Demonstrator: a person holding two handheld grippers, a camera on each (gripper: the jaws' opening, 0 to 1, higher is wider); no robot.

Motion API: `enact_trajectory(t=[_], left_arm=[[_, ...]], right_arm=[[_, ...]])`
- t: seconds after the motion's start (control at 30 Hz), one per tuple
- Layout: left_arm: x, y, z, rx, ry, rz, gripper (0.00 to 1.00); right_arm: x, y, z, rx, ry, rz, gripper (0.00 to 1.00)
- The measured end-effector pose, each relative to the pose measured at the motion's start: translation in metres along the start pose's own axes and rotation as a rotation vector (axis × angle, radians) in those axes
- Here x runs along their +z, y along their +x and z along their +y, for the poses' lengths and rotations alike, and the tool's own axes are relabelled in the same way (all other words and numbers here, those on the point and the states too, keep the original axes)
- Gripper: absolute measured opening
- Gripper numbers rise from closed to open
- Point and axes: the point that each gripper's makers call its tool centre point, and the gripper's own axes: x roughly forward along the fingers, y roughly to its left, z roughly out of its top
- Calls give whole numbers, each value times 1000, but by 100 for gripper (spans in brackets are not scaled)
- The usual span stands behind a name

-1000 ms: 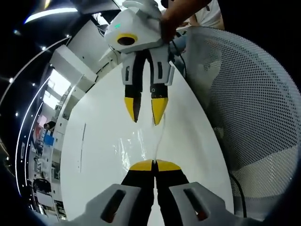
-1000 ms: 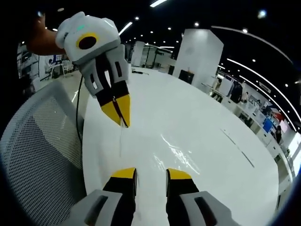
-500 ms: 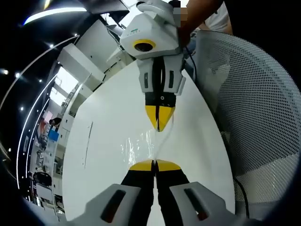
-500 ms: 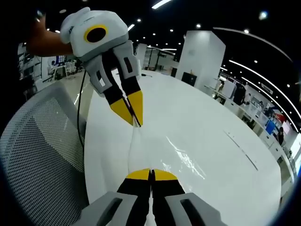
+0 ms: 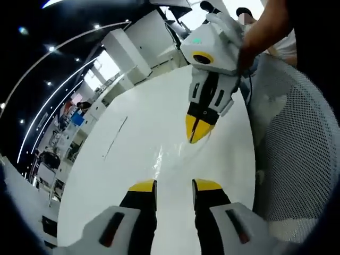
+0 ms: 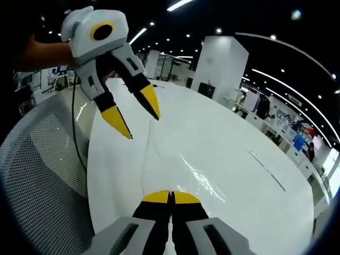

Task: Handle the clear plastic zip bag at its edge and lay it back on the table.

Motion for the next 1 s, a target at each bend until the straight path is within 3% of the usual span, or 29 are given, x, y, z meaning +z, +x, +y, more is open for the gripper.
enact_trajectory(t=[0.3, 0.47, 0.57, 0.77, 0.87, 1.0], left_arm=[[8, 8, -16, -11, -357, -63, 22], [8, 13, -16, -7, -460, -68, 20], [11, 16, -17, -21, -580, -94, 22], [14, 25, -15, -27, -684, -107, 22], [17, 29, -15, -36, -781, -112, 24], [18, 35, -14, -31, -813, -98, 22]], right_arm=[[4, 0, -6, -44, 6, -13, 0], [6, 0, -6, -51, 5, -20, 0], [6, 1, -6, -62, 11, -23, 0], [8, 2, -6, -96, 5, -27, 0], [8, 3, -6, -105, 8, -29, 0], [10, 3, -4, -110, 5, -35, 0]])
